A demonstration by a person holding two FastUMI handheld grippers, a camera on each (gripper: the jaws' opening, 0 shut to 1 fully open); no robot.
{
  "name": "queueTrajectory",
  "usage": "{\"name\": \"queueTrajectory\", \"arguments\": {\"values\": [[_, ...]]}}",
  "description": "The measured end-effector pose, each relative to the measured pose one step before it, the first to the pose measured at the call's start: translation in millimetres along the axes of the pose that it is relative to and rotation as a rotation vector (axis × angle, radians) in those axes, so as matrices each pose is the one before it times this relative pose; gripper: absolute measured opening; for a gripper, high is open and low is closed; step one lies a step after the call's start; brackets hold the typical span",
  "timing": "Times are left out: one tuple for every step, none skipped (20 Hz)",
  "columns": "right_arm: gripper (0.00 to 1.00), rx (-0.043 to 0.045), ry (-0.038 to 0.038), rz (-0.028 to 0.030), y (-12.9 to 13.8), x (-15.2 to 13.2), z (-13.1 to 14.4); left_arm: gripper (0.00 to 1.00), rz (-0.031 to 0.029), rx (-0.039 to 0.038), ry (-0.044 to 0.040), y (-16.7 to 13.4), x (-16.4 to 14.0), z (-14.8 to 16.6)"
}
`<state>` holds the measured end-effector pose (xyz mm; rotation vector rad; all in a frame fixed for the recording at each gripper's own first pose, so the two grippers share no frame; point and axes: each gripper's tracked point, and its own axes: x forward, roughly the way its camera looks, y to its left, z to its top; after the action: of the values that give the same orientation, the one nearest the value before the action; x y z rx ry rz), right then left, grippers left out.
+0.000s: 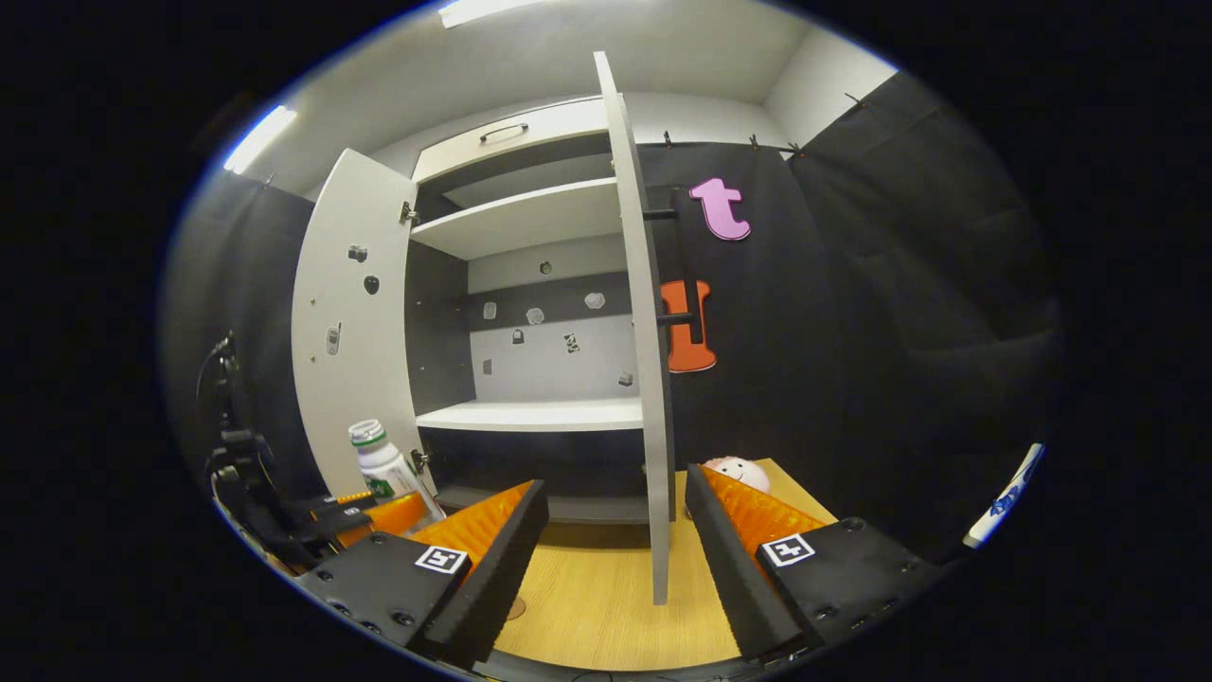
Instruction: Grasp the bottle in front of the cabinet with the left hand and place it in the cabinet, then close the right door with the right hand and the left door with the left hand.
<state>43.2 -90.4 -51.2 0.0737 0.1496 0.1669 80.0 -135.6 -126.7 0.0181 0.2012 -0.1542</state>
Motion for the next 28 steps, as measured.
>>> {"name": "queueTrajectory", "arguments": {"values": [[0.97,0.00189,-0.00130,0.01855,-5.35,-0.65,-0.29,0.70,0.01161,-0.00030,-0.01880,-4.32,3.42,21.27],[0.97,0.00181,-0.00241,0.01879,-5.38,-0.21,0.58,0.72,0.01354,0.00415,-0.01798,-4.78,6.84,20.73],[0.97,0.00225,0.00209,0.01517,-5.74,-0.56,-0.48,0.71,0.01061,0.01003,-0.01224,-4.24,6.65,20.31],[0.97,0.00056,0.00903,0.01053,-5.86,-0.92,-1.85,0.71,0.00547,0.01100,0.00069,-3.96,7.18,13.98],[0.97,-0.00201,0.00715,0.00248,-6.40,-1.22,-1.13,0.71,0.00287,0.01196,0.00261,-2.08,9.48,13.98],[0.97,-0.00281,-0.00072,-0.00630,-7.21,-1.44,1.33,0.70,0.00277,0.01638,0.00183,-1.70,12.40,13.07],[0.97,-0.00255,-0.00528,-0.01325,-8.07,-1.74,1.86,0.71,-0.00130,0.02434,-0.00394,-0.52,14.91,11.55],[0.97,-0.00200,-0.00565,-0.01836,-7.51,-1.13,2.40,0.71,0.00134,0.02888,-0.00725,1.17,17.20,12.97],[0.97,-0.00213,-0.01119,-0.02681,-10.19,-3.75,3.77,0.71,-0.00625,0.02685,-0.00392,1.04,18.16,10.28],[0.97,-0.00123,-0.01389,-0.03911,-10.17,-2.45,4.06,0.71,-0.01114,0.01672,-0.00233,-0.12,19.03,7.93],[0.97,-0.00089,-0.00718,-0.04100,-8.10,-2.10,1.84,0.72,-0.02591,0.00084,0.00114,-2.28,20.43,5.86],[0.97,0.00213,-0.00565,-0.03702,-5.57,-1.71,0.74,0.71,-0.02508,-0.00778,-0.00376,-2.59,20.74,5.55],[0.97,0.00415,-0.00675,-0.02646,-2.64,-2.58,2.14,0.71,-0.01719,-0.00579,0.00569,1.03,20.76,1.82],[0.97,0.00232,-0.00574,-0.02637,-2.59,-1.56,1.31,0.71,-0.01539,-0.01291,0.00918,2.30,19.96,-0.02],[0.97,-0.00088,-0.00466,-0.03444,-5.55,-1.94,0.67,0.72,-0.01617,-0.02212,0.01155,1.24,20.20,0.62],[0.97,-0.00341,-0.00438,-0.03202,-5.35,-2.04,0.66,0.71,-0.01768,-0.02955,0.01183,1.22,21.46,-1.43],[0.97,-0.00472,-0.00411,-0.03722,-6.12,-1.49,0.99,0.71,-0.01148,-0.02604,0.01045,3.26,18.97,-0.98],[0.97,-0.00549,-0.00304,-0.03788,-5.71,-2.16,0.71,0.71,-0.00386,-0.01055,0.01001,5.03,18.37,-0.72],[0.97,-0.00612,-0.00076,-0.04140,-5.92,-1.93,0.37,0.72,0.00287,0.00306,0.01191,5.43,17.51,-2.23],[0.97,-0.00316,-0.00320,-0.03287,-4.49,-2.16,0.48,0.71,0.00422,0.00373,0.01351,3.48,17.30,-3.33],[0.97,-0.00139,-0.00575,-0.03957,-5.17,-2.18,1.48,0.72,-0.00047,0.00098,0.01379,2.29,14.00,-4.90],[0.97,0.00206,-0.00328,-0.03365,-4.54,-1.12,0.29,0.72,-0.00392,0.00049,0.01181,1.78,13.64,-5.13],[0.97,0.00464,0.00206,-0.02921,-3.69,-1.43,-2.27,0.72,-0.00028,0.00554,0.02133,2.51,10.62,-7.18],[0.97,0.00693,0.00097,-0.02149,-2.56,-0.77,-1.15,0.72,-0.00104,0.00476,0.03133,0.84,7.20,-10.25],[0.97,0.00628,-0.00379,-0.02076,-2.99,0.71,1.32,0.72,-0.00301,-0.00145,0.03190,1.21,7.80,-10.72],[0.97,0.00215,-0.00299,-0.02048,-2.51,1.57,0.66,0.72,-0.00364,-0.00790,0.01984,0.45,7.39,-7.09],[0.97,-0.00102,-0.00144,-0.01545,-2.59,0.69,0.53,0.72,0.00187,-0.01272,0.00477,1.65,6.75,-4.42],[0.97,-0.00298,-0.00199,-0.01175,-0.73,2.08,-0.14,0.72,0.00688,-0.00980,0.00668,3.69,3.89,-4.46]]}}
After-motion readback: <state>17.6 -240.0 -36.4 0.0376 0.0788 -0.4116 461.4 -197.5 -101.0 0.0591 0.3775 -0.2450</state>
